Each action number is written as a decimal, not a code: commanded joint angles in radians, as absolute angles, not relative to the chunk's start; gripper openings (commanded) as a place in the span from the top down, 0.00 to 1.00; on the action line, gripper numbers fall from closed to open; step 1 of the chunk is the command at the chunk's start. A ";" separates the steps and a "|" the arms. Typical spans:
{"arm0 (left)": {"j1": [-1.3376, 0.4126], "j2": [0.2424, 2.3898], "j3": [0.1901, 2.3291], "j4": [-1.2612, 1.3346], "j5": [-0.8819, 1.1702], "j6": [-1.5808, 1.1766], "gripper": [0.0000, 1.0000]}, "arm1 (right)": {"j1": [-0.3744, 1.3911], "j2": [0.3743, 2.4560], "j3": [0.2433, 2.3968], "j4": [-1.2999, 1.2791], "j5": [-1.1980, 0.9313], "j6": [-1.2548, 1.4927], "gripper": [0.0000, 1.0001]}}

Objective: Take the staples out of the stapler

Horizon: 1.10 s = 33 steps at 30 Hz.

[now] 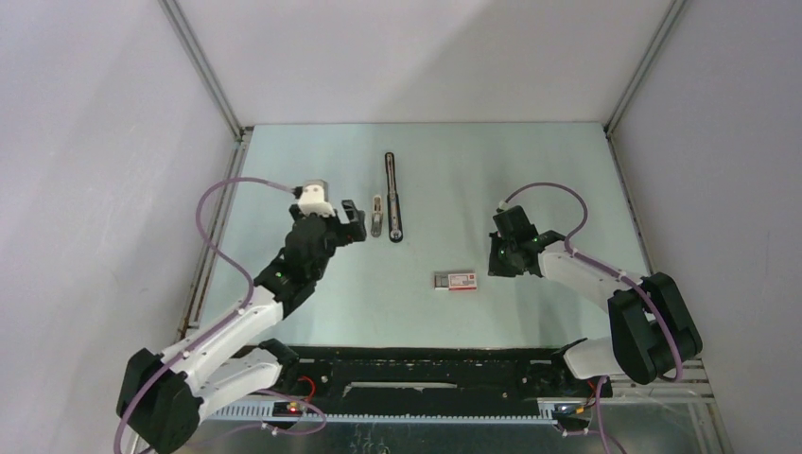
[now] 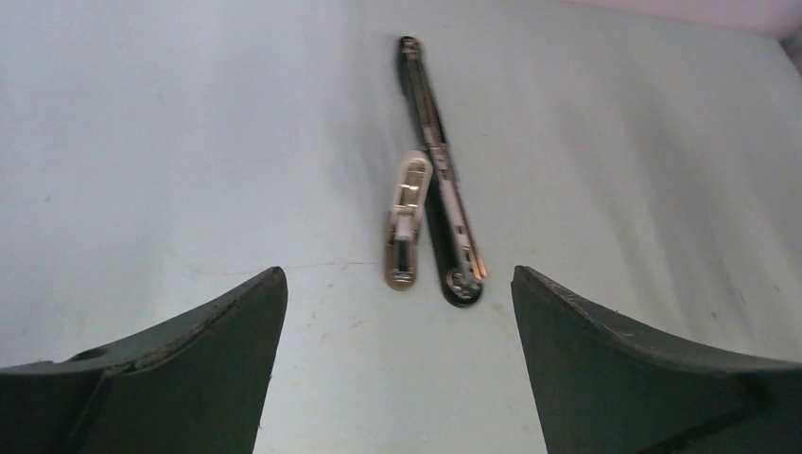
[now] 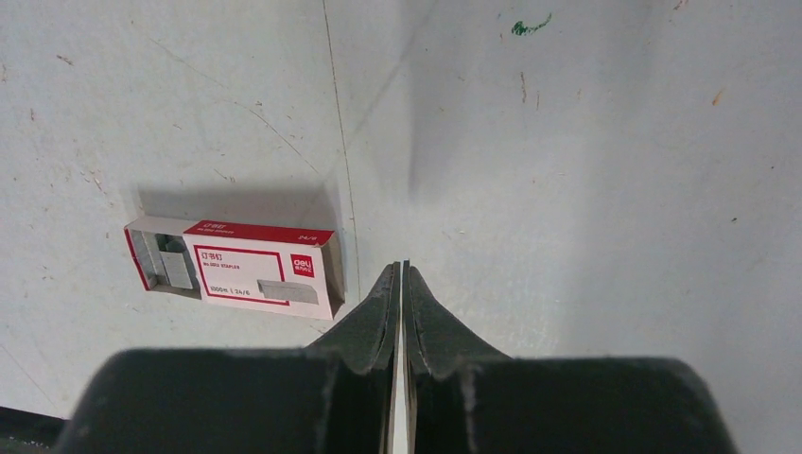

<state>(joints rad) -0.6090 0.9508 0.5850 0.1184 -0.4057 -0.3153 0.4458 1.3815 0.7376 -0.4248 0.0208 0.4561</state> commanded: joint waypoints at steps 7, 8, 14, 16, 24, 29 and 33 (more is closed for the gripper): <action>-0.570 1.086 0.597 0.028 -0.226 -0.491 0.64 | 0.469 1.362 0.731 -0.397 0.024 0.492 0.90; -0.590 1.101 0.594 0.030 -0.228 -0.496 0.74 | 0.471 1.365 0.732 -0.397 0.028 0.494 0.91; -0.726 1.241 0.604 0.035 -0.234 -0.570 1.00 | 0.494 1.396 0.732 -0.402 0.054 0.505 0.90; -0.757 1.292 0.618 0.043 -0.217 -0.591 1.00 | 0.499 1.404 0.732 -0.399 0.056 0.507 0.90; -0.859 1.463 0.698 0.063 -0.195 -0.623 1.00 | 0.511 1.439 0.724 -0.377 0.051 0.505 0.91; -0.896 1.543 0.736 0.085 -0.177 -0.636 1.00 | 0.511 1.467 0.724 -0.359 0.033 0.505 0.91; -0.930 1.606 0.773 0.086 -0.165 -0.646 1.00 | 0.515 1.484 0.724 -0.353 0.011 0.501 0.91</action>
